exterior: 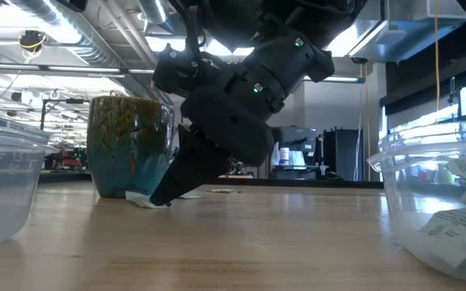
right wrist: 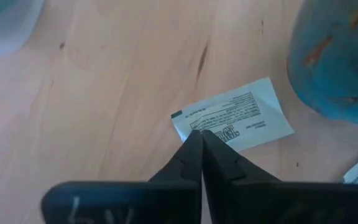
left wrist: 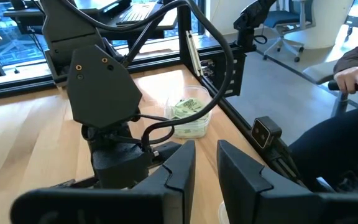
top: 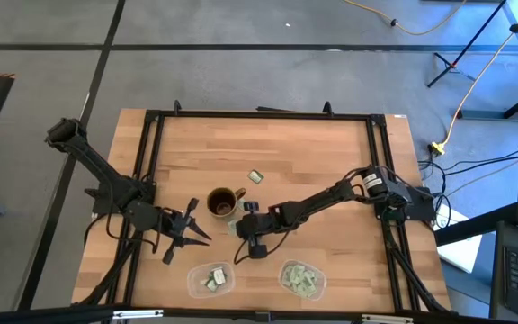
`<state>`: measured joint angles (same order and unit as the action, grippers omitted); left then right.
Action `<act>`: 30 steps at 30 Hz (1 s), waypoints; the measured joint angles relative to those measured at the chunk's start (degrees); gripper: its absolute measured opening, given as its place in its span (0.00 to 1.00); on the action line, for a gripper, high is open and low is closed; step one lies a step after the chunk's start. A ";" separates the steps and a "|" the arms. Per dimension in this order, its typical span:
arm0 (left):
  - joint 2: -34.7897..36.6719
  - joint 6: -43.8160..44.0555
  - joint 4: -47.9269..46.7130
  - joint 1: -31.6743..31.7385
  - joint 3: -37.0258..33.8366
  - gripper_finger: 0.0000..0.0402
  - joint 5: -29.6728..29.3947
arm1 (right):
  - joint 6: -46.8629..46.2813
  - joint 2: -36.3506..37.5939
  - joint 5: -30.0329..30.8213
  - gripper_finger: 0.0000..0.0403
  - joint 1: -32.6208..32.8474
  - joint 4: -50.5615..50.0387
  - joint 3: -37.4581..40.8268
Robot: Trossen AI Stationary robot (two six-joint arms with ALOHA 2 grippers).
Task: Pick and place items into bin
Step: Put the white stevia packet into the right transparent bin
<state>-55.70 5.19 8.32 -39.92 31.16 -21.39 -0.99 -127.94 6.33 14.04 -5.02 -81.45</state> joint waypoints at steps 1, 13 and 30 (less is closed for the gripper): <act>0.00 0.00 0.00 0.00 0.00 0.15 0.00 | -0.20 0.00 -0.15 0.01 0.00 0.00 0.00; -0.04 -1.39 -1.85 0.00 0.02 0.15 0.00 | -0.23 2.72 -0.65 0.00 0.01 -2.01 0.52; -2.41 -1.51 -2.54 0.00 0.02 0.15 -0.12 | -0.24 2.91 -1.65 0.00 0.45 -0.71 0.42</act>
<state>-58.11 3.68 5.78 -39.92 31.18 -21.50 -1.23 -125.02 4.68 14.49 -5.73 -81.03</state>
